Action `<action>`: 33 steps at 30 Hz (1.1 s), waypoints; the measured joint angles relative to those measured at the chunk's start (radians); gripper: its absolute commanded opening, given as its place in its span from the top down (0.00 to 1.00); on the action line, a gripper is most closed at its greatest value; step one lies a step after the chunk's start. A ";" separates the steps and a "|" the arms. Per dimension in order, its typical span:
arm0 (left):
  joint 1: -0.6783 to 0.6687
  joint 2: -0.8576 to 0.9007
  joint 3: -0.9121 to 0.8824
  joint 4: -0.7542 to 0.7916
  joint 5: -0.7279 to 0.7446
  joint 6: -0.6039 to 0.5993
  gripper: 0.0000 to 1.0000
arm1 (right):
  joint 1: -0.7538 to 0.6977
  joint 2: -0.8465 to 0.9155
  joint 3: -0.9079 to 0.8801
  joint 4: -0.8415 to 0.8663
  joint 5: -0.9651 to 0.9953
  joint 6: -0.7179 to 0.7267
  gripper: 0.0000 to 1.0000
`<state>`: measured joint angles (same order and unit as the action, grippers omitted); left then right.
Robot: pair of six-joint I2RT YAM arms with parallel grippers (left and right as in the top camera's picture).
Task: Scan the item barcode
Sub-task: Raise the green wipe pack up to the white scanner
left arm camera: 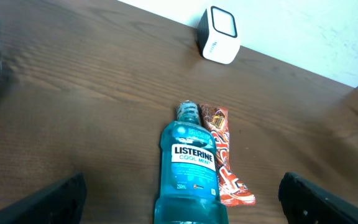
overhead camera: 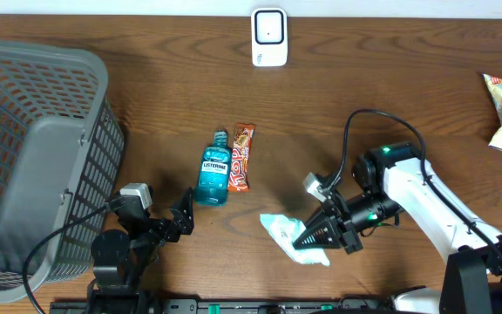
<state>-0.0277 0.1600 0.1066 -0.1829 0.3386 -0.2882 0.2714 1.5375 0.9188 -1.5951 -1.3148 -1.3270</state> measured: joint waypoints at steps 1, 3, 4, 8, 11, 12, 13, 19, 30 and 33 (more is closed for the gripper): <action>0.000 0.000 0.000 0.000 0.000 0.000 0.02 | 0.000 0.000 -0.001 0.051 -0.007 0.005 0.99; 0.000 0.000 0.000 0.001 0.000 0.000 0.02 | 0.000 0.000 -0.002 0.136 -0.017 0.011 0.99; 0.000 0.000 0.000 0.000 0.000 0.000 0.02 | 0.000 0.000 -0.003 0.207 -0.021 0.030 0.99; 0.000 0.000 0.000 0.000 0.000 0.000 0.02 | 0.000 -0.001 -0.009 0.623 0.003 0.259 0.99; 0.000 0.000 0.000 0.000 0.000 0.000 0.02 | 0.002 -0.001 -0.011 0.975 0.161 0.604 0.99; 0.000 0.000 0.000 0.000 0.000 0.000 0.02 | 0.005 -0.001 -0.009 1.067 0.251 0.741 0.99; 0.000 0.000 0.000 0.000 0.000 0.000 0.02 | 0.009 -0.001 -0.009 1.138 0.340 0.852 0.99; 0.000 0.000 0.000 0.000 0.000 0.000 0.02 | 0.019 -0.001 -0.001 1.387 0.688 1.192 0.99; 0.000 0.000 0.000 0.000 0.000 0.000 0.02 | 0.019 0.090 0.122 1.444 1.145 1.293 0.99; 0.000 0.000 0.000 0.000 0.000 0.000 0.02 | 0.019 0.214 0.268 1.404 1.176 1.279 0.99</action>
<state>-0.0277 0.1600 0.1066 -0.1829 0.3386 -0.2882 0.2901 1.7515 1.1870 -0.1909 -0.1383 -0.0475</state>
